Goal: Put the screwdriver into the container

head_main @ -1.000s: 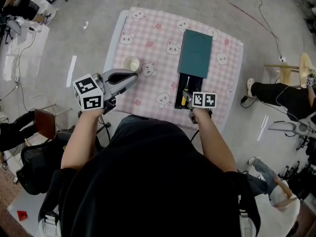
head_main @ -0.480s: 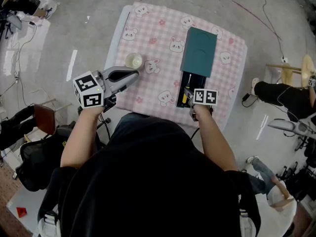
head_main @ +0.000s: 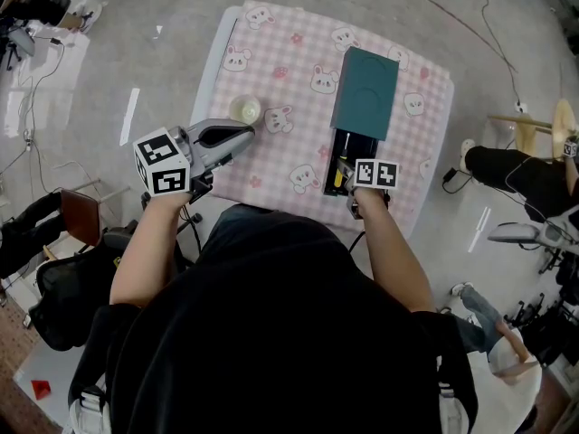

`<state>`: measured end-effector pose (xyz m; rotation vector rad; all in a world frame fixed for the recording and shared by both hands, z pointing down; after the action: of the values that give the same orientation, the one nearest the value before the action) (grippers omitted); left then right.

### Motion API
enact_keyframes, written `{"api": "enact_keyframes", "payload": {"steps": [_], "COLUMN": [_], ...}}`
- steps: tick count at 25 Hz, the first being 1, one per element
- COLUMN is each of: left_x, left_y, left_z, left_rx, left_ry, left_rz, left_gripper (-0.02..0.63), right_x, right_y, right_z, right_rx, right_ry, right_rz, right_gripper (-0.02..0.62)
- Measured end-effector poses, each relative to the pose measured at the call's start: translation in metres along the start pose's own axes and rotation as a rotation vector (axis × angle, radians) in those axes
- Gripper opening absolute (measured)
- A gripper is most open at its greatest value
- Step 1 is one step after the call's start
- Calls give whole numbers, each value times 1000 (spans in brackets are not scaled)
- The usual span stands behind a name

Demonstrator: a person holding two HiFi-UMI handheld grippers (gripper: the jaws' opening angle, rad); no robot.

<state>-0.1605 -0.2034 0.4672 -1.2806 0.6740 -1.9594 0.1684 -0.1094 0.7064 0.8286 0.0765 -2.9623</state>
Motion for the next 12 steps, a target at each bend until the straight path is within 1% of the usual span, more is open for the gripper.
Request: {"api": "enact_keyframes", "payload": {"steps": [12], "left_x": [3], "left_y": [-1], "left_z": [-3], "left_rx": [10], "left_ry": [-1], "left_rz": [-7], "left_gripper": [0], "right_x": [1], "right_y": [0], "right_z": [0], "right_rx": [13], "right_ry": [-11], "right_rz": [7], "right_gripper": [104]}}
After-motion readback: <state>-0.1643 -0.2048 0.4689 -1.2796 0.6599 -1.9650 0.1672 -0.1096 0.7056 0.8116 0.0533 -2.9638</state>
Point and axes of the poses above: the fingertips, and each gripper's own axes: z forward along the fingers, x to its left, y out of its top, the point moved 8 cm from there along -z, backward along the fingers, and after that the axes turned 10 degrees about x, right-handed, at the moved point
